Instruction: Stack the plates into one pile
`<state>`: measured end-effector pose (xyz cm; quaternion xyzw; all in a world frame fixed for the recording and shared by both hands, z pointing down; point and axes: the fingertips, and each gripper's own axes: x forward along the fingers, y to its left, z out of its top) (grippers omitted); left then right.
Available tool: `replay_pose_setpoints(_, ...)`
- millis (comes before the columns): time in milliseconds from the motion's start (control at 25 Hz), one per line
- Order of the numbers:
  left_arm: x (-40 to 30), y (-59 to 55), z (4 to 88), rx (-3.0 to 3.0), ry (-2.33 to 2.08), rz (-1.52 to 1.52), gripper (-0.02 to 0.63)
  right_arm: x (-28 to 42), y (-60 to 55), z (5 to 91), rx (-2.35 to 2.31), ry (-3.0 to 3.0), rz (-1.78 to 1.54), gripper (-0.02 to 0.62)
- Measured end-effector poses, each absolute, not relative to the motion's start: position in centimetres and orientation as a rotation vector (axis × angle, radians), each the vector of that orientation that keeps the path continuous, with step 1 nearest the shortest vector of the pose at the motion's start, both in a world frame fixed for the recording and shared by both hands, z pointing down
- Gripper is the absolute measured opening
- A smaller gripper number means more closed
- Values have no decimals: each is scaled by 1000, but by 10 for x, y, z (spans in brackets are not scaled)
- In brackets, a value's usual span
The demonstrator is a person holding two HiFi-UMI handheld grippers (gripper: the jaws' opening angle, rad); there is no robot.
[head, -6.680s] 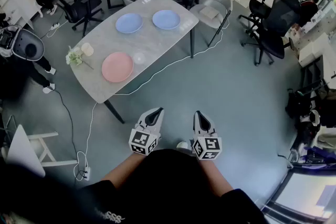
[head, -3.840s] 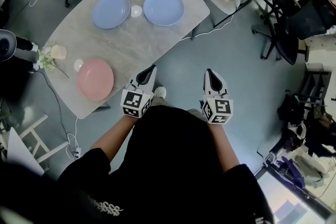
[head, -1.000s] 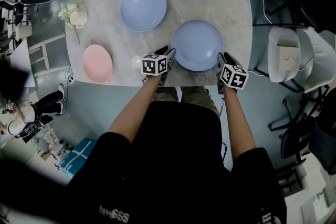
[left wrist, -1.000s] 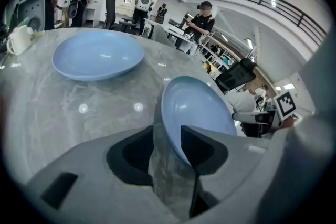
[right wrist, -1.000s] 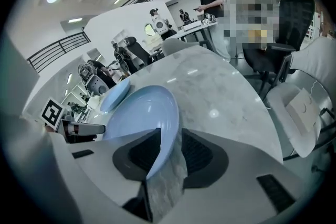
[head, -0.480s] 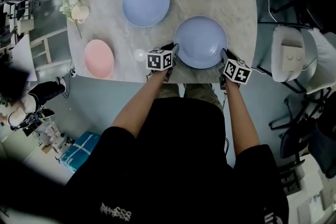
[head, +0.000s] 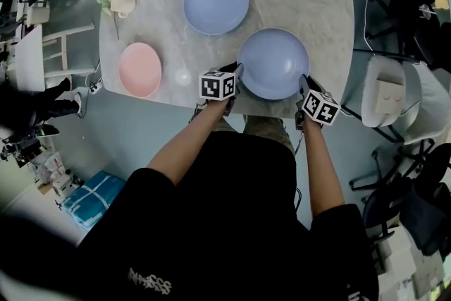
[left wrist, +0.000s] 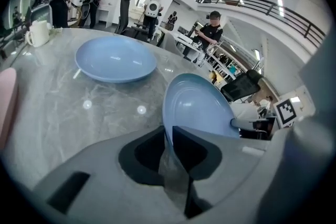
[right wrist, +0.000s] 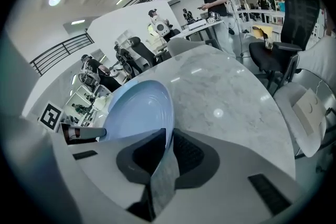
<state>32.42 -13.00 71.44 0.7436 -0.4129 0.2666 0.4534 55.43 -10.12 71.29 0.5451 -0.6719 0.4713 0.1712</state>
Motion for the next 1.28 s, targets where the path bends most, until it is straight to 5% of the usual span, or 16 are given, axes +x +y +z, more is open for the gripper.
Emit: replay_pose_setpoints(1280, 25, -127, 641, 2071, -856, 625, 66, 249, -63, 645, 1794, -1758, 1281, 40)
